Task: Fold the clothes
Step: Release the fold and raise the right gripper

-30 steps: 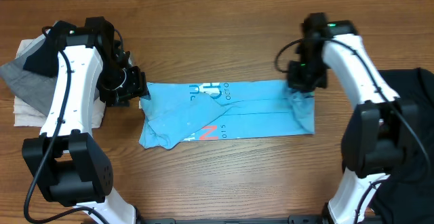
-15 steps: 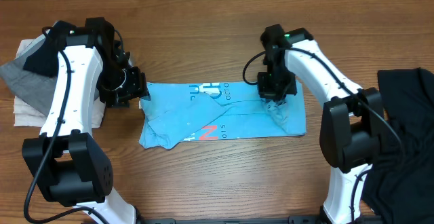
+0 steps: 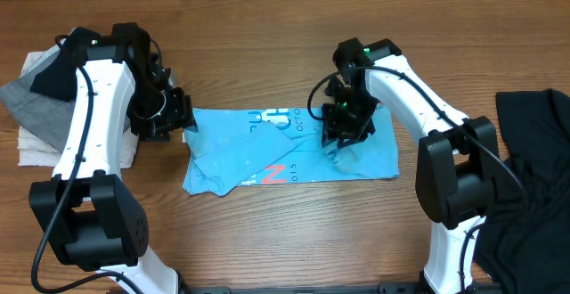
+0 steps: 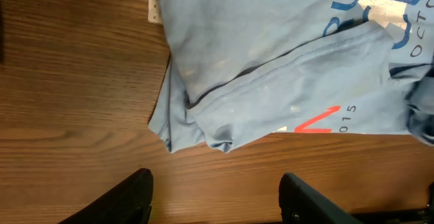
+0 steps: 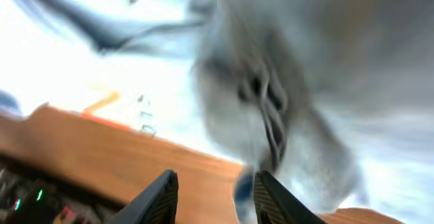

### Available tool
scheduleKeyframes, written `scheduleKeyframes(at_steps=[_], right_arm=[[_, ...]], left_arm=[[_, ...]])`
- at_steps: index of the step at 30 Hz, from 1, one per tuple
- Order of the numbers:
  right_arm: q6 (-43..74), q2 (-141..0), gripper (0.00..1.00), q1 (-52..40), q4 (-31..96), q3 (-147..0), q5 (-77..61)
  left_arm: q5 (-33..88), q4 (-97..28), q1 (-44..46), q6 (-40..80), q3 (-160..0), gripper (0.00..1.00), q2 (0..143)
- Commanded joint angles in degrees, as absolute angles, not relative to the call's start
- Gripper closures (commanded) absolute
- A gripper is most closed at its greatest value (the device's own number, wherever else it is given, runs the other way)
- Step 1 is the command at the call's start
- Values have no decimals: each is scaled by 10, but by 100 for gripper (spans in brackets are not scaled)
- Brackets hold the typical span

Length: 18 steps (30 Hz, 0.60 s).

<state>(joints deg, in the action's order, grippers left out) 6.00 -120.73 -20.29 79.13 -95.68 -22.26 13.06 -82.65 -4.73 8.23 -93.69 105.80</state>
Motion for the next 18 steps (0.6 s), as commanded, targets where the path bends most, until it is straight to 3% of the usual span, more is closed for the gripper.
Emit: scheduleKeyframes(at_steps=[1,5,10,14,15,17,18], right_arm=[[17,-1204,61,-201,798,-967,-257],[36,-1194,66,-190,803,-969,-221],[122,-1149,64,-164,801,-969,-95],[171,-1113,58,-136,802,-969,-32],[172,-1106,53,-127,802,-969,-32],[172,-1099,27,-110,804,-969,-33],[172,-1099,22,-103,807,-969,-34]], left_arm=[[138,-825,-48,86,-939,37,1053],[138,-826,-48,86,-939,36,1053],[138,-831,-48,86,-939,21,1053],[141,-834,-48,77,-932,15,1053],[141,-834,-48,77,-926,13,1053],[143,-828,-48,77,-906,9,1053],[149,-821,-48,72,-891,9,1053]])
